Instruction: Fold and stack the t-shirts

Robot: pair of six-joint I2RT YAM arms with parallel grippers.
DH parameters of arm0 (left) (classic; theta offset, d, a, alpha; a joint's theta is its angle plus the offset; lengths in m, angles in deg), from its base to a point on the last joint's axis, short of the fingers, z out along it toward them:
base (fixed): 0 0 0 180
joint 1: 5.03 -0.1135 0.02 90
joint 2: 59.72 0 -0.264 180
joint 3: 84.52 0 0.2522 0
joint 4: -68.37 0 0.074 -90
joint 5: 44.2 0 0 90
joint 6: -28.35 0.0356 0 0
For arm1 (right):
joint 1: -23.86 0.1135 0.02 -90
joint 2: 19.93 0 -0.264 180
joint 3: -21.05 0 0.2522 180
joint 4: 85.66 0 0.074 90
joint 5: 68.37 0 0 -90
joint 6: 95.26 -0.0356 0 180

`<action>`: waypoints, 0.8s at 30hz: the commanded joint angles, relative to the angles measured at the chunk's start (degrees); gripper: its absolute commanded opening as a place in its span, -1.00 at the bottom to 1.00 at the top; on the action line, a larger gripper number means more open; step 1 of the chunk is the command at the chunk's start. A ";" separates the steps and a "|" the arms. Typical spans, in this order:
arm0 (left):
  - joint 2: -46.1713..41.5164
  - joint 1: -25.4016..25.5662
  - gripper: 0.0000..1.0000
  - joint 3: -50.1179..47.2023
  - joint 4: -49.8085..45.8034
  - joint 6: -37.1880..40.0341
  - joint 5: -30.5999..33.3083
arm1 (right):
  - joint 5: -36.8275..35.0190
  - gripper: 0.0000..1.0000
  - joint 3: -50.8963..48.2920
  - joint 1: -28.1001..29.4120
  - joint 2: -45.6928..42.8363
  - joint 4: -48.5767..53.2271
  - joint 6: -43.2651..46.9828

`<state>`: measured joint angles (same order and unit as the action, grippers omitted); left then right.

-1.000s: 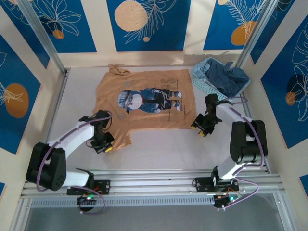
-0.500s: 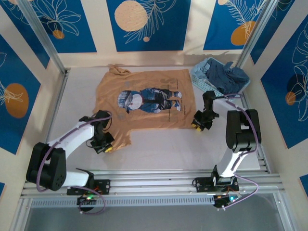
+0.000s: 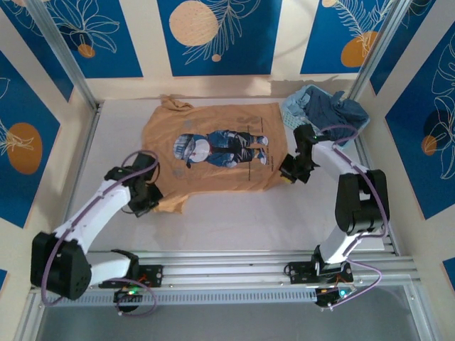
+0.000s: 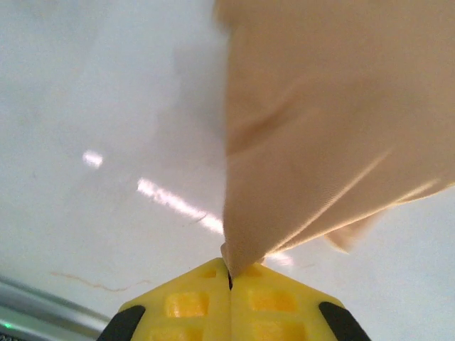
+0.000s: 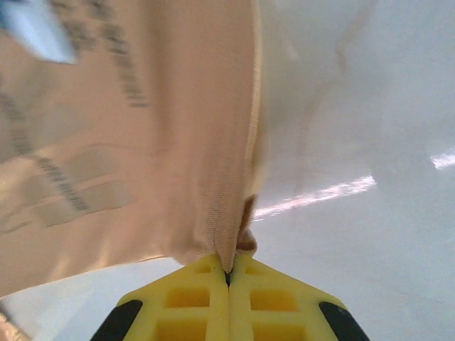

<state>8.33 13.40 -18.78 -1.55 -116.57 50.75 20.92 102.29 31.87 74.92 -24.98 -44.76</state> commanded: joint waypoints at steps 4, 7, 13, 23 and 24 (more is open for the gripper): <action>-6.25 1.16 -1.00 9.49 -2.91 2.27 13.72 | -1.10 -1.00 9.58 0.98 -3.79 4.06 1.22; -10.29 2.25 -1.00 8.40 -2.73 2.11 16.28 | -1.04 -1.00 9.50 1.21 -6.07 5.75 0.34; -13.72 4.00 -1.00 1.04 -8.94 -0.14 10.45 | 2.25 -1.00 -2.36 2.88 -12.93 10.19 -1.30; -21.25 7.22 -1.00 -5.83 -19.79 -3.46 3.76 | 4.67 -1.00 -20.36 3.96 -21.73 13.73 -3.95; -21.29 7.23 -1.00 -6.02 -18.85 -3.25 3.16 | 4.46 -1.00 -20.37 4.02 -21.57 13.73 -4.08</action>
<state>-11.75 19.94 -23.96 -18.09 -118.60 57.04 23.80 82.45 35.74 54.35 -12.61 -47.25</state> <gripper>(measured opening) 0.046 0.066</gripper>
